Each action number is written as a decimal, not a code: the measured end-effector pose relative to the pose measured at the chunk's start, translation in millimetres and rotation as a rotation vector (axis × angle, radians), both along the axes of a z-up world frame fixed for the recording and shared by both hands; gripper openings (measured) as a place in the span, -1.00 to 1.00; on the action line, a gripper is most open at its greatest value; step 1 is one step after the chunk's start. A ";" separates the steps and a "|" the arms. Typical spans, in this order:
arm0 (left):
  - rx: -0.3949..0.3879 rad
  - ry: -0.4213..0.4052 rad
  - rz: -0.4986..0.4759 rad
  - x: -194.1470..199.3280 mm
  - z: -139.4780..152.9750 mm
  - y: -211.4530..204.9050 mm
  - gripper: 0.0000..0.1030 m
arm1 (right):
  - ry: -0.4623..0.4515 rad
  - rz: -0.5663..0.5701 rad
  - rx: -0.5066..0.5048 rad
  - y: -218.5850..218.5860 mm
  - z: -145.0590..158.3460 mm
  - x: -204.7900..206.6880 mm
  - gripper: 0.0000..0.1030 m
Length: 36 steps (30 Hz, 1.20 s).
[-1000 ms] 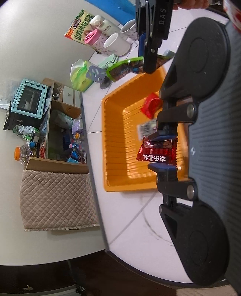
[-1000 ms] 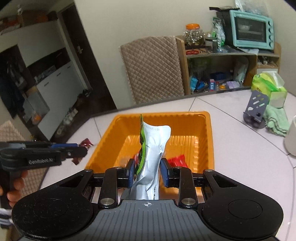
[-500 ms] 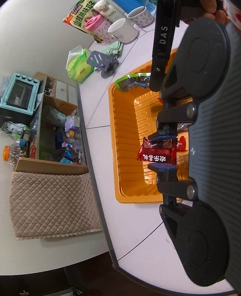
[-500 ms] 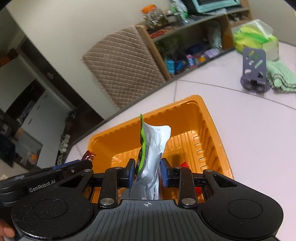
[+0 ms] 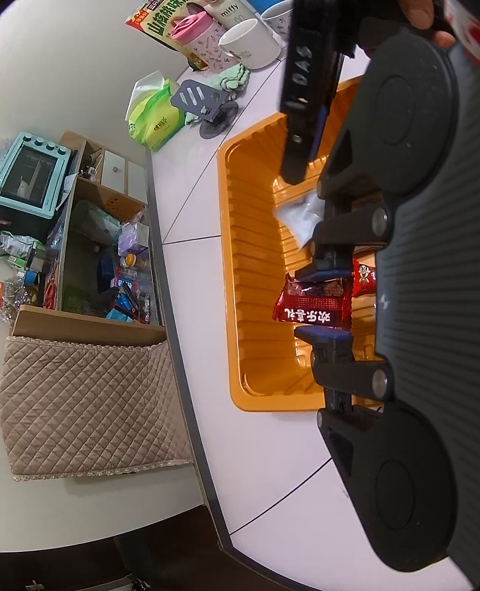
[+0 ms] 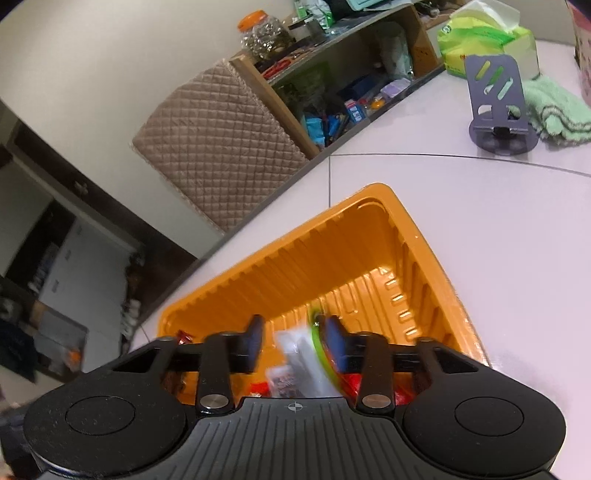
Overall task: Organize snacks
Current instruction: 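Open both grippers to drop the bag and candy into the tray, then move both grippers back toward the remaining snacks on the table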
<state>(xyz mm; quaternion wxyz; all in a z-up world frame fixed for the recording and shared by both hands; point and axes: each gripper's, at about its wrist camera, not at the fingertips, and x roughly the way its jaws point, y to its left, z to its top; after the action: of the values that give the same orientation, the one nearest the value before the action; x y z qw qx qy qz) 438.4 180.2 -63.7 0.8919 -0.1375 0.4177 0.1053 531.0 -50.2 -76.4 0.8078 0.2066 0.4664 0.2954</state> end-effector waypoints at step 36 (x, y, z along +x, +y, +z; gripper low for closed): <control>-0.047 -0.051 0.024 -61.6 33.5 -11.2 0.30 | -0.239 0.140 -0.177 -26.2 37.3 -62.4 0.51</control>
<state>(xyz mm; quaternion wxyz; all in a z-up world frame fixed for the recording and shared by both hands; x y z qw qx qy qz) 376.8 169.0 -30.1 0.8974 -0.1662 0.3955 0.1028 468.6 -76.4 -39.1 0.8499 0.0648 0.4046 0.3312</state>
